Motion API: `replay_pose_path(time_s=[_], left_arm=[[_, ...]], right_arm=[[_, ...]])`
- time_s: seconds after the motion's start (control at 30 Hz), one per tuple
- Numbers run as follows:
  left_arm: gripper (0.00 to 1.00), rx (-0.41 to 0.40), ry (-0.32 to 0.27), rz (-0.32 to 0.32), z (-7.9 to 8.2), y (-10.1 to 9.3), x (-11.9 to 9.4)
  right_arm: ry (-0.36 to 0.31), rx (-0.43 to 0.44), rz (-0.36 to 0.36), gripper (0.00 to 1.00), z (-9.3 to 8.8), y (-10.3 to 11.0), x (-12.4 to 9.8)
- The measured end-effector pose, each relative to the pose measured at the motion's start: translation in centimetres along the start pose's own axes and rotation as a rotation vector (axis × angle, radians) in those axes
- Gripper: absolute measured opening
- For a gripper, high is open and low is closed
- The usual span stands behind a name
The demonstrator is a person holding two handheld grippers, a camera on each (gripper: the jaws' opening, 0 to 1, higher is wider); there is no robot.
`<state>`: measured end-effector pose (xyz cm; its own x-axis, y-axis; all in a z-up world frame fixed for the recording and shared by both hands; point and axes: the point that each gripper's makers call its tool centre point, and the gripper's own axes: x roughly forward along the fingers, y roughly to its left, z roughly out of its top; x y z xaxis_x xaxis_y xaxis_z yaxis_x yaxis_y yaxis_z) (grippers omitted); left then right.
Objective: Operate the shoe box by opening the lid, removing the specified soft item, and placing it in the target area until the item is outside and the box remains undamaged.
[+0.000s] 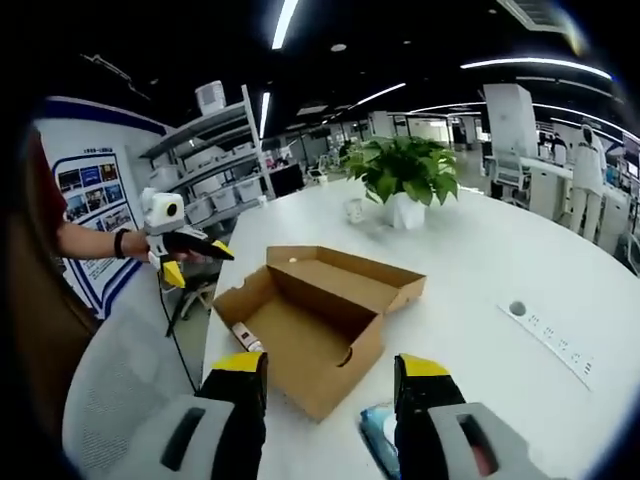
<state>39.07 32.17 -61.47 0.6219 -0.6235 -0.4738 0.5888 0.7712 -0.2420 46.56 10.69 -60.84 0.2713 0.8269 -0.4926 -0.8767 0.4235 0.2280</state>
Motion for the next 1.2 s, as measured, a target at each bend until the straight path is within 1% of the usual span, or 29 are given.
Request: replay_pose_path(time_s=[0.2, 0.3, 0.37, 0.47, 0.6, 0.8, 0.97, 1.07, 1.2], left_arm=[[0.66, -0.006, 0.017, 0.031, -0.4, 1.8, 0.5], [0.64, 0.016, 0.052, 0.041, -1.1, 2.6, 1.0], [0.63, 0.038, 0.095, 0.042, -1.9, 3.2, 1.6], [0.64, 0.034, 0.118, 0.047, -2.4, 3.9, 2.1], [0.64, 0.034, 0.133, 0.038, -2.7, 4.1, 2.6], [0.64, 0.074, 0.191, 0.015, -3.7, 4.1, 3.5], [0.65, 0.14, 0.266, -0.001, -5.0, 4.4, 4.3], [0.65, 0.152, 0.287, -0.011, -5.3, 4.5, 4.8], [0.65, 0.195, 0.33, -0.026, -5.9, 4.7, 5.4]], right_arm=[[-0.006, 0.0, 0.036, 0.49, -0.3, 2.2, 0.8], [-0.001, -0.007, 0.043, 0.49, -0.5, 3.0, 1.2], [-0.004, -0.01, 0.051, 0.49, -0.4, 3.7, 1.3], [0.004, -0.009, 0.067, 0.5, -0.7, 4.5, 1.7], [0.001, -0.007, 0.079, 0.5, -1.0, 5.5, 2.1], [0.007, -0.012, 0.088, 0.5, -1.3, 6.2, 2.4], [0.016, -0.016, 0.092, 0.5, -1.5, 6.3, 2.5], [0.016, -0.018, 0.09, 0.5, -1.5, 6.3, 2.5], [0.015, -0.02, 0.09, 0.49, -1.4, 6.3, 2.4]])
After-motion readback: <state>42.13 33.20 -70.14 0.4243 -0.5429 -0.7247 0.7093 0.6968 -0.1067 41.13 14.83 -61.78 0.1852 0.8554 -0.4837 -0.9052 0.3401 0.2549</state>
